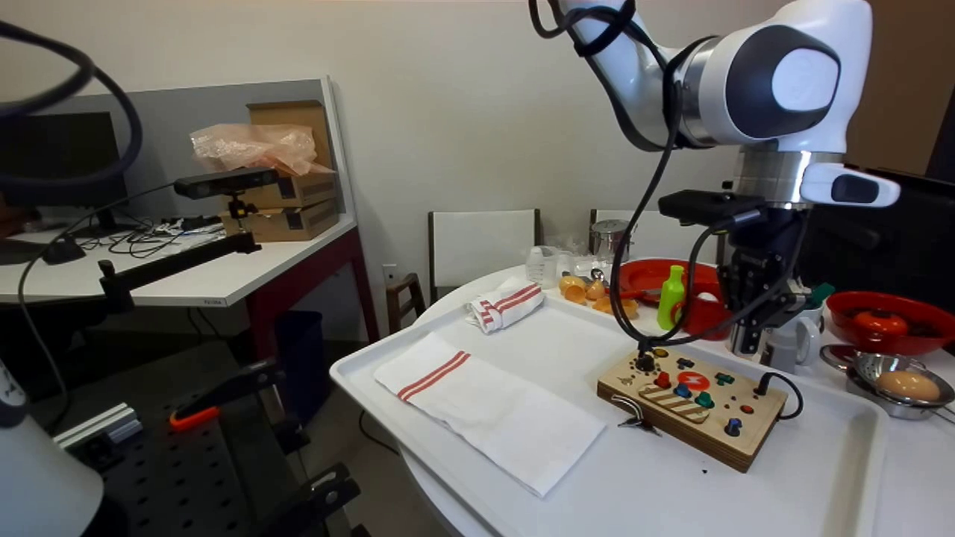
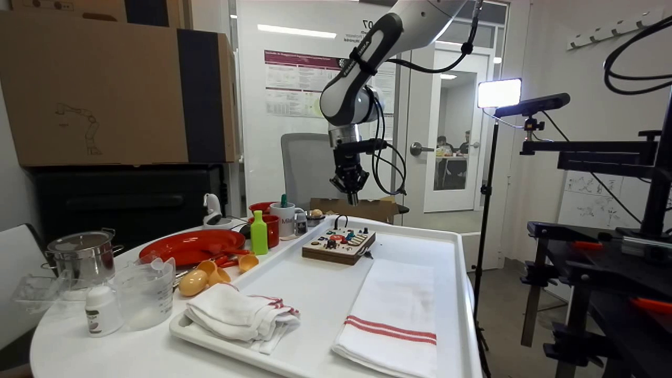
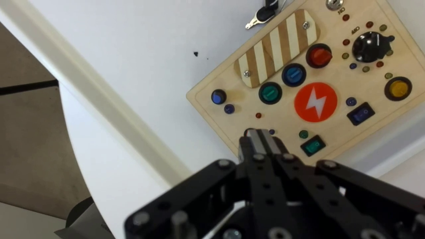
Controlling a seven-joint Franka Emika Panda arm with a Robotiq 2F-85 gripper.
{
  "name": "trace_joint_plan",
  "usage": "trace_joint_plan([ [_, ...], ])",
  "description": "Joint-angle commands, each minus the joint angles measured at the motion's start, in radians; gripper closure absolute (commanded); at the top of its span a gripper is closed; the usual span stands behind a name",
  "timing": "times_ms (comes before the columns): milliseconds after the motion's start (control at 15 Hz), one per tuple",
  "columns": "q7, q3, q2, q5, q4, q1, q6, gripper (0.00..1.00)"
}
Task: Press the orange button on the right side of the wooden board then fold the white and red tea towel
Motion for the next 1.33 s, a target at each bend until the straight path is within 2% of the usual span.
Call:
trace_joint_plan([
  [0,0.019,-0.007,0.034,0.026,0.044,0.003,-0.032,1.0],
  [133,0.018,-0.005,0.035,0.031,0.047,-0.001,-0.049,1.0],
  [200,0.003,-0.01,0.017,0.017,0.008,0.006,-0.015,0.99],
  [600,0.005,-0.01,0.019,0.02,0.015,0.006,-0.027,1.0],
  [1267,-0.015,-0.003,0.099,0.016,0.063,0.012,-0.019,1.0],
])
